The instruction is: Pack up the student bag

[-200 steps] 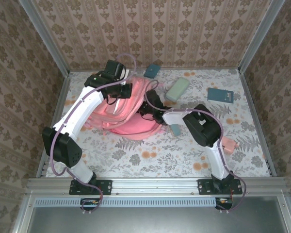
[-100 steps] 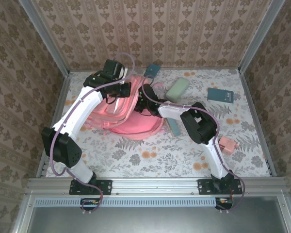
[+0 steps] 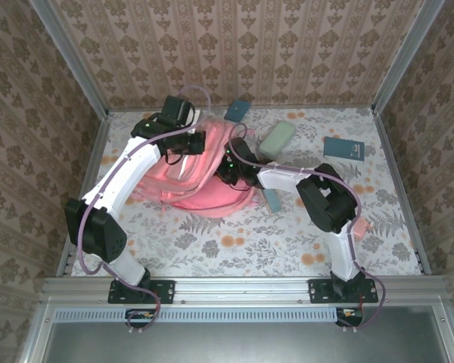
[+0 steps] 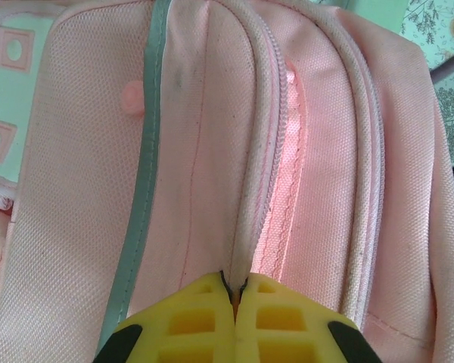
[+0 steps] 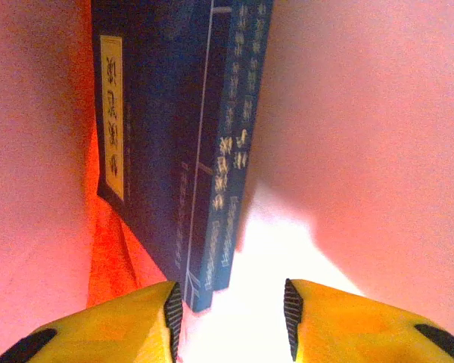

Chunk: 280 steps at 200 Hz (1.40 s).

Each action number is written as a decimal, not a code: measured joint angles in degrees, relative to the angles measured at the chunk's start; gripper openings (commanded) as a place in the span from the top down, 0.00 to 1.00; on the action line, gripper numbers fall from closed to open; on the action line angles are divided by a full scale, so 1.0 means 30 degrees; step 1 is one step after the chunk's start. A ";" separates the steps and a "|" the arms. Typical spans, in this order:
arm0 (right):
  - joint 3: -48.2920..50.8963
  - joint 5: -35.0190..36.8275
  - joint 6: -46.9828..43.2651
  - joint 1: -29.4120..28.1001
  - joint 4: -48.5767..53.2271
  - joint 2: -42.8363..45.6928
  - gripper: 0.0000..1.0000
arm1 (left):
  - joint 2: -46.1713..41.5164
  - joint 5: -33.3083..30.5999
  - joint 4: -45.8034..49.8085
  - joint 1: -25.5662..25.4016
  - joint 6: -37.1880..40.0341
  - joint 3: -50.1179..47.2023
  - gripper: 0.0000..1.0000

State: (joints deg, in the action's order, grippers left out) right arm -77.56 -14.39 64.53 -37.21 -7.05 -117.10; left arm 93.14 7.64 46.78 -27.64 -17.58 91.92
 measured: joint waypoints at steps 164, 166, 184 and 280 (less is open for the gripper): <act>0.7264 0.4517 -1.0273 0.4787 0.7679 1.1985 0.39 | -0.0561 0.0401 -0.1326 -0.0015 0.0153 -0.2718 1.00; 0.7220 0.4517 -1.0484 0.4787 0.7883 1.1941 0.39 | -0.0561 0.0401 -0.1326 -0.0007 0.0153 -0.2718 1.00; 0.6783 0.4248 -1.2058 0.4670 0.9005 1.1446 0.37 | -0.0561 0.0481 -0.1326 -0.0007 0.0153 -0.2718 1.00; 0.5209 0.4306 -1.5999 0.3177 1.1810 0.8189 0.33 | -0.0561 0.0838 -0.1311 0.0146 0.0146 -0.2463 1.00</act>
State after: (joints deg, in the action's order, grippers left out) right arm -61.93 -1.48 16.53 -27.68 28.38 -92.53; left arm 91.46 10.15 42.85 -27.20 -17.15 84.53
